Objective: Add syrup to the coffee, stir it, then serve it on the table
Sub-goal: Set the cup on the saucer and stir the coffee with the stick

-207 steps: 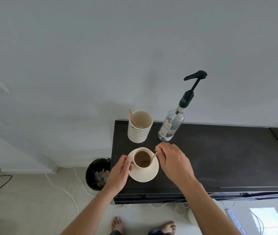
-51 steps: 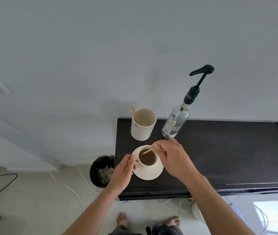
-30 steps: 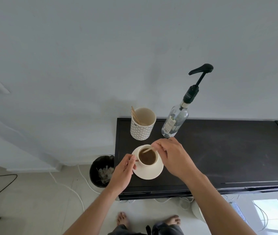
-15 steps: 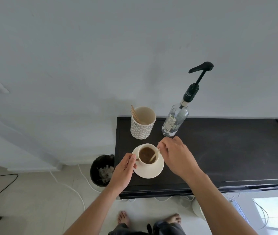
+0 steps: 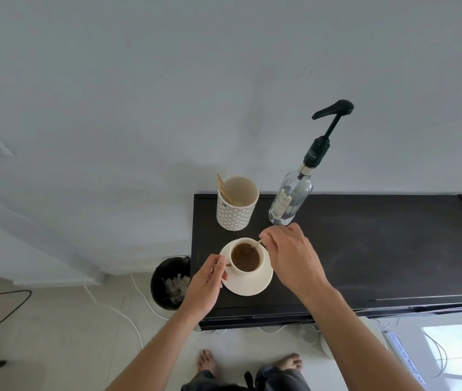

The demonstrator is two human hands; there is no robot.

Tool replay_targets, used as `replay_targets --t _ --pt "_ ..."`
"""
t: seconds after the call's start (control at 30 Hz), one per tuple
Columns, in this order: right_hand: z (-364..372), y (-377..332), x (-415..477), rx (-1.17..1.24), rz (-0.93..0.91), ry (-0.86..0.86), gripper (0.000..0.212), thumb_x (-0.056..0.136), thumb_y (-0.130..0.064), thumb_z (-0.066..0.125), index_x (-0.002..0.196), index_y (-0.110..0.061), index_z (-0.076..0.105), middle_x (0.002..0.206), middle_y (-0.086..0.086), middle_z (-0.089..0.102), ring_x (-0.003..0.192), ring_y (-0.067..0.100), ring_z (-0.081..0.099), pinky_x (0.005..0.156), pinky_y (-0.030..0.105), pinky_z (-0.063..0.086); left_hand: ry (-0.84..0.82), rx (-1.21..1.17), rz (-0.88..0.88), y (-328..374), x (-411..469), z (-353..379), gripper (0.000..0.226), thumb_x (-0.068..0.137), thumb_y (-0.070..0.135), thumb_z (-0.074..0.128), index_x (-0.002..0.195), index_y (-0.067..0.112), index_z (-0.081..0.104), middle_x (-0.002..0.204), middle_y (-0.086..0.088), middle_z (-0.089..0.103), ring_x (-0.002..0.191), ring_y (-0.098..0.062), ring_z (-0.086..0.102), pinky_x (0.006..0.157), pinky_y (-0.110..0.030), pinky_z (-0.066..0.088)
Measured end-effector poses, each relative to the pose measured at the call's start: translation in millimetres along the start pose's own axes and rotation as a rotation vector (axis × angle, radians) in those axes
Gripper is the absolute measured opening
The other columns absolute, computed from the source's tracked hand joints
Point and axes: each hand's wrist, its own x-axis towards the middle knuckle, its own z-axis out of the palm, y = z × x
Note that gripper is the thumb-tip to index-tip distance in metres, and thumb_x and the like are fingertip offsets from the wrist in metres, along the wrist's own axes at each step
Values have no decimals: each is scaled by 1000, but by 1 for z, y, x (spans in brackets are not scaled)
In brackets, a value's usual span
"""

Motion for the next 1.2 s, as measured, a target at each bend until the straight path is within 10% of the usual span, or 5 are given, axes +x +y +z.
replay_targets --t 0.57,0.77,1.2 --pt "0 -4 0 -91 -8 24 27 116 -37 51 115 -22 74 107 -6 77 102 15 64 95 43 58 -12 -29 -14 1 1 -2 36 119 52 41 114 27 67 84 9 68 74 1 61 78 -15 53" --pt "2 -6 0 113 -25 -81 25 115 -37 56 122 -26 77 116 -9 78 108 9 64 91 23 53 -12 -21 -7 0 1 -2 36 119 52 41 115 28 66 85 9 69 75 0 61 78 -12 53" --pt "2 -9 -2 -87 -39 -25 27 116 -40 50 119 -26 73 113 -9 77 106 12 64 98 41 56 -11 -1 -8 3 0 -2 36 119 51 40 116 27 66 85 9 68 75 1 63 77 -11 54"
